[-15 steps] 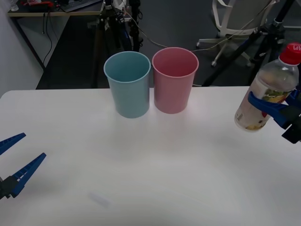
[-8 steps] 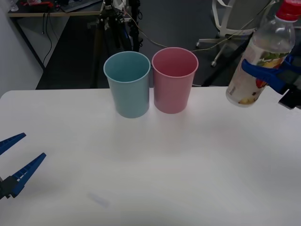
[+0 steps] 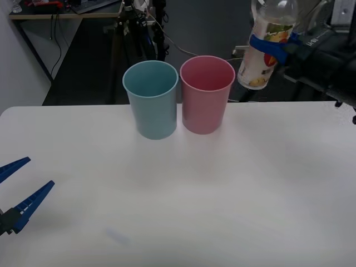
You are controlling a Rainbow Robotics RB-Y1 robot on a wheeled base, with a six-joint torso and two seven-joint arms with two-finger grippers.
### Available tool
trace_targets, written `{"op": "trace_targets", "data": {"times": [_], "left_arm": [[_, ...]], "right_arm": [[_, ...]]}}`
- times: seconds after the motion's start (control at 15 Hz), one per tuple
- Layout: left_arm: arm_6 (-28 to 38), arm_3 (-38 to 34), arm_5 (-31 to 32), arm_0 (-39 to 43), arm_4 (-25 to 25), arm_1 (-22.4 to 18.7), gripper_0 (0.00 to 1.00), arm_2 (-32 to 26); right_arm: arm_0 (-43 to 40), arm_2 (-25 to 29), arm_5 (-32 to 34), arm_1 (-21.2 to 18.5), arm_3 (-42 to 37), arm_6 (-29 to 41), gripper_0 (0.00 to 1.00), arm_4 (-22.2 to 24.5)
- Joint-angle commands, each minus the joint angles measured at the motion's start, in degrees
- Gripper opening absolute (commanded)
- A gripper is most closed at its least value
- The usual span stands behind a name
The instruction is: Grasp the object on the table and drop it into the matching bin: aluminum can to the light blue bin, PET bottle to the pink bin.
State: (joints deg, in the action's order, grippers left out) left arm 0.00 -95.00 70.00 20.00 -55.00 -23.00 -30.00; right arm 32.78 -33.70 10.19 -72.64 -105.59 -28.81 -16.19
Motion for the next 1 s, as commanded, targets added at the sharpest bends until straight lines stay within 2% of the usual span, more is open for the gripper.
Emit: {"op": "trace_targets", "data": {"times": [0.07, 0.2, 0.47, 1.0], "left_arm": [[0.00, 0.00, 0.00, 0.00, 0.00, 0.00, 1.00, 0.00], [0.00, 0.00, 0.00, 0.00, 0.00, 0.00, 1.00, 0.00], [0.00, 0.00, 0.00, 0.00, 0.00, 0.00, 1.00, 0.00], [0.00, 0.00, 0.00, 0.00, 0.00, 0.00, 1.00, 0.00]], "right_arm": [[9.41, -6.81, 0.00, 3.82, 7.68, -0.02, 0.00, -0.51], [14.25, -10.15, -0.52, 7.25, 13.30, -0.19, 0.00, -0.42], [19.52, -12.61, -3.25, 13.58, 20.95, -0.37, 0.00, 0.64], [22.51, -13.41, -6.41, 23.07, 27.19, -0.72, 0.00, 5.12]]}}
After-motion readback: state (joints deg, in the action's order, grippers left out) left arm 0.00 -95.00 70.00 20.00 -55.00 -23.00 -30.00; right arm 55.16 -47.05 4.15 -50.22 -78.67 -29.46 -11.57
